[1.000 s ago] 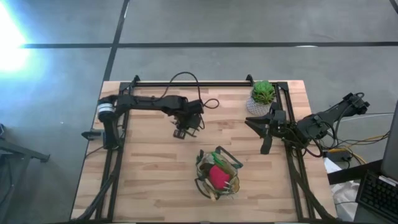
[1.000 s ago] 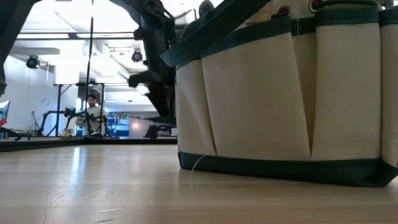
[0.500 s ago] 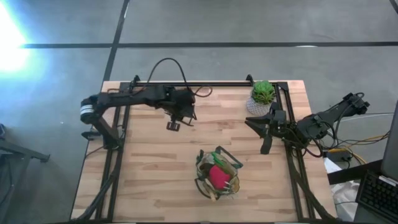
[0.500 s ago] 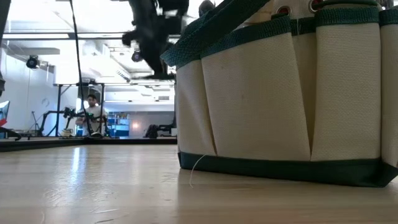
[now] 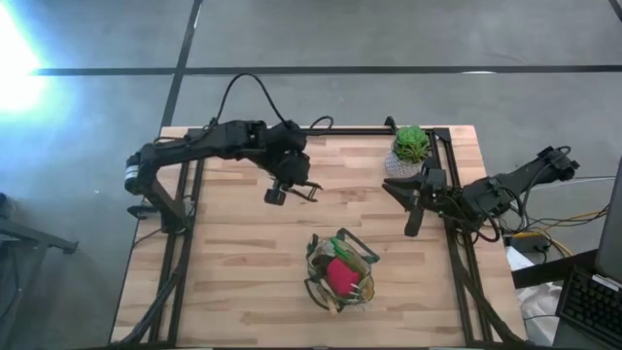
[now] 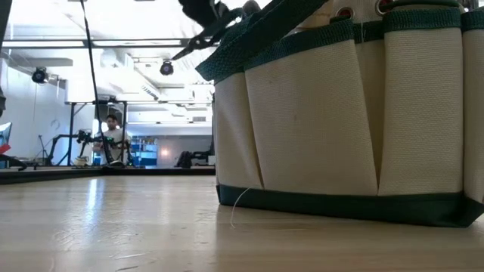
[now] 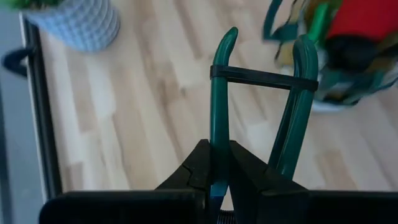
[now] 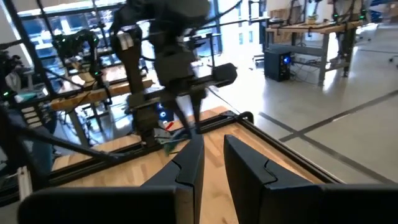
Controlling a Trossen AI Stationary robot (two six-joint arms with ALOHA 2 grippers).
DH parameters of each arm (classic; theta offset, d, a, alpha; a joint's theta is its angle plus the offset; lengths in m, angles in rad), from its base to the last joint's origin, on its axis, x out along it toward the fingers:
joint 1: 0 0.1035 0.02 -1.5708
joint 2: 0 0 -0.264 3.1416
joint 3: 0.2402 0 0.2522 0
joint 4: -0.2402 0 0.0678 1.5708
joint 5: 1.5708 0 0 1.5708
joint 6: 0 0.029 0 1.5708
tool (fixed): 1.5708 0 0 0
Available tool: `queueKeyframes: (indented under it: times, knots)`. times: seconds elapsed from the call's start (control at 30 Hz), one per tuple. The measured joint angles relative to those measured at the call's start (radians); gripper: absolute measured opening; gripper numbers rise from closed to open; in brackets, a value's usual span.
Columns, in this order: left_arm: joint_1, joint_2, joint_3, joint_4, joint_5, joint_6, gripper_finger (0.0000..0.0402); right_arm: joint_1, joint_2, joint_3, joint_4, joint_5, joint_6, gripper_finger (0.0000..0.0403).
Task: Pick & Place Garden tools in Gardening bag
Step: Put the green shear scissors into the white gardening bag
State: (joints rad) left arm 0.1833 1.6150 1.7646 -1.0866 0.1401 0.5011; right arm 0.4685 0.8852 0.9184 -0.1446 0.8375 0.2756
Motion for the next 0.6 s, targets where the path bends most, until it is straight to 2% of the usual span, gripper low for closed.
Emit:
queueKeyframes:
  times: [0.27,0.6]
  knots:
    - [-0.076,0.010,0.004,0.079,0.039,-0.029,0.0032,-0.099,-0.001,0.000,-0.025,0.001,0.001,0.0056]
    - [-0.179,0.088,0.020,0.150,0.034,-0.069,0.0032,-0.245,0.000,0.000,-0.198,-0.007,0.082,0.0056]
